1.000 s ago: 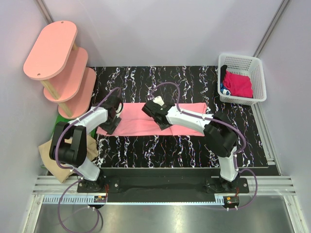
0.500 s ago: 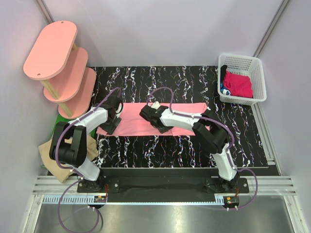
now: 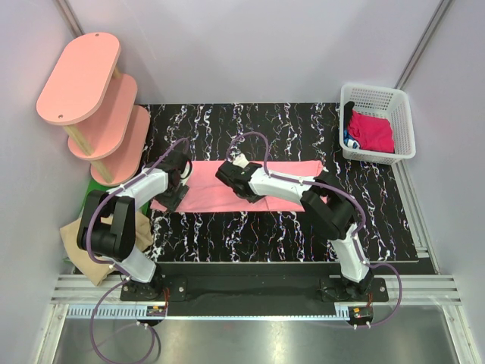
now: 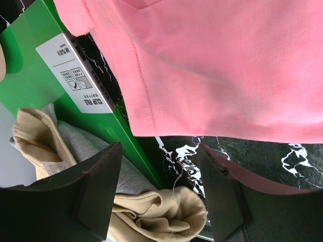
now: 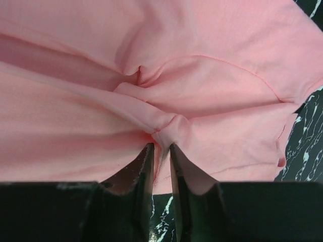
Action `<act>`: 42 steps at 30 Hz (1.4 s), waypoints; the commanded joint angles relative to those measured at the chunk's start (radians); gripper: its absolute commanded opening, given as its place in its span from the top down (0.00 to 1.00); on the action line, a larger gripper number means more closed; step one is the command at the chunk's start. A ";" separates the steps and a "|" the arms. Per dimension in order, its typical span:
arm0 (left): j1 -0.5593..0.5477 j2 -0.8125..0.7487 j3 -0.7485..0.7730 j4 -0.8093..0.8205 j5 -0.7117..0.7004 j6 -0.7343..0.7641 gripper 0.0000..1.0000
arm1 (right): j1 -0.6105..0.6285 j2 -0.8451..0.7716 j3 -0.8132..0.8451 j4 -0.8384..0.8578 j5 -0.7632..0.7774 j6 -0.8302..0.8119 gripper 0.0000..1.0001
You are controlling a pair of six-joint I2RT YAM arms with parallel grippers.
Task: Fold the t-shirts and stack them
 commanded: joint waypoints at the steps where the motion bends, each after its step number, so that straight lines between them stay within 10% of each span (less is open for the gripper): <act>1: 0.004 -0.026 -0.011 0.017 0.022 0.008 0.34 | -0.007 0.016 0.043 0.019 0.050 -0.013 0.75; 14: 0.005 -0.040 -0.023 0.019 0.013 0.015 0.34 | -0.056 0.040 0.075 0.035 0.043 -0.023 1.00; 31: 0.004 -0.049 -0.008 -0.007 0.022 0.015 0.33 | -0.127 0.183 0.262 0.050 0.009 -0.049 1.00; 35: 0.004 -0.063 0.003 -0.017 0.018 0.020 0.33 | -0.127 0.195 0.239 0.045 -0.023 -0.039 0.66; 37: 0.004 -0.063 0.004 -0.021 0.019 0.018 0.33 | -0.127 0.165 0.216 0.038 -0.002 -0.025 0.33; 42: 0.004 -0.047 0.007 -0.023 0.013 0.021 0.33 | -0.160 -0.025 0.140 -0.037 0.017 0.081 0.20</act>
